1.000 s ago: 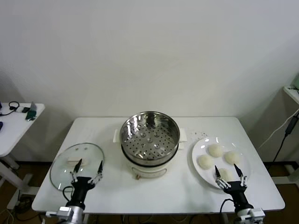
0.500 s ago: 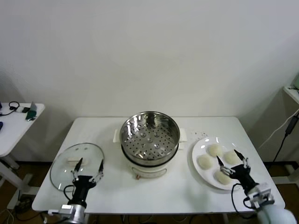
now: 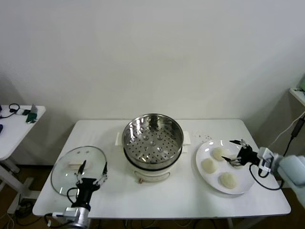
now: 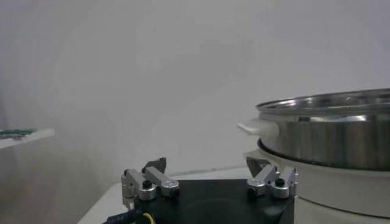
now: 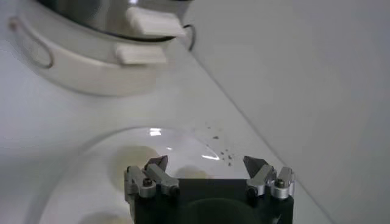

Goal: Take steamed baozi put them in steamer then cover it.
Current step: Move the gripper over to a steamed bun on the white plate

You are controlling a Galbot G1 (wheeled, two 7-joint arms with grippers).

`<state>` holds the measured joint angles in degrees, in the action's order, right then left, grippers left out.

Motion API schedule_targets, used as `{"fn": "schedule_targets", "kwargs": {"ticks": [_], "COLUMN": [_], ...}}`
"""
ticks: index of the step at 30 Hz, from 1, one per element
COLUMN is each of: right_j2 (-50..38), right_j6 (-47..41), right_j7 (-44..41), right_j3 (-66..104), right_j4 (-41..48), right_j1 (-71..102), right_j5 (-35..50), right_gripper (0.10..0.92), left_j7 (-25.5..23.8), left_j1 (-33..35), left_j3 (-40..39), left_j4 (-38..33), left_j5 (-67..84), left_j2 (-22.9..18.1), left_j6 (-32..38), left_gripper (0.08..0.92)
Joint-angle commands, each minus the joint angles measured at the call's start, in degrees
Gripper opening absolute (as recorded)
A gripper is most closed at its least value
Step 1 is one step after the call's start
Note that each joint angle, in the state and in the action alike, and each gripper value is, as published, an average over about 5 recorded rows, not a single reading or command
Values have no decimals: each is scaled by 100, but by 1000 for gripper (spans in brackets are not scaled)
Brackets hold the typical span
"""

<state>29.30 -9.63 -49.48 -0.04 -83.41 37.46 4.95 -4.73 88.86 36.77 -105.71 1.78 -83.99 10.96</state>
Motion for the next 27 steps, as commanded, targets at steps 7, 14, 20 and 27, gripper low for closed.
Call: {"fn": "schedule_targets", "kwargs": {"ticks": [7,14,20,27], "right_j2": [-38,893,1452,1909], "right_j6": [254,356,390,489], "right_j7": [-1644,-1702,-1665,-1578], "right_j3": [-4651,-5114,-5140,-5065], "right_j4": [1982,2940,3347,3731], "right_j1": [-4440,-4677,-4529,-4399], "right_j5": [-780,-903,-869,-892], "right_gripper": [823,823,823,823], "left_j7": [48,53,59,63], "left_j1": [-26,-63,-110,-139], "left_j3": [-42,20,87,105], "left_j4": [18,58,102,126], "left_j5": [-45,-38,-28,-25], "left_j2": [67,111,145,179], "left_j6": [-76,-137,-184,-222], "left_gripper": [823,823,823,823]}}
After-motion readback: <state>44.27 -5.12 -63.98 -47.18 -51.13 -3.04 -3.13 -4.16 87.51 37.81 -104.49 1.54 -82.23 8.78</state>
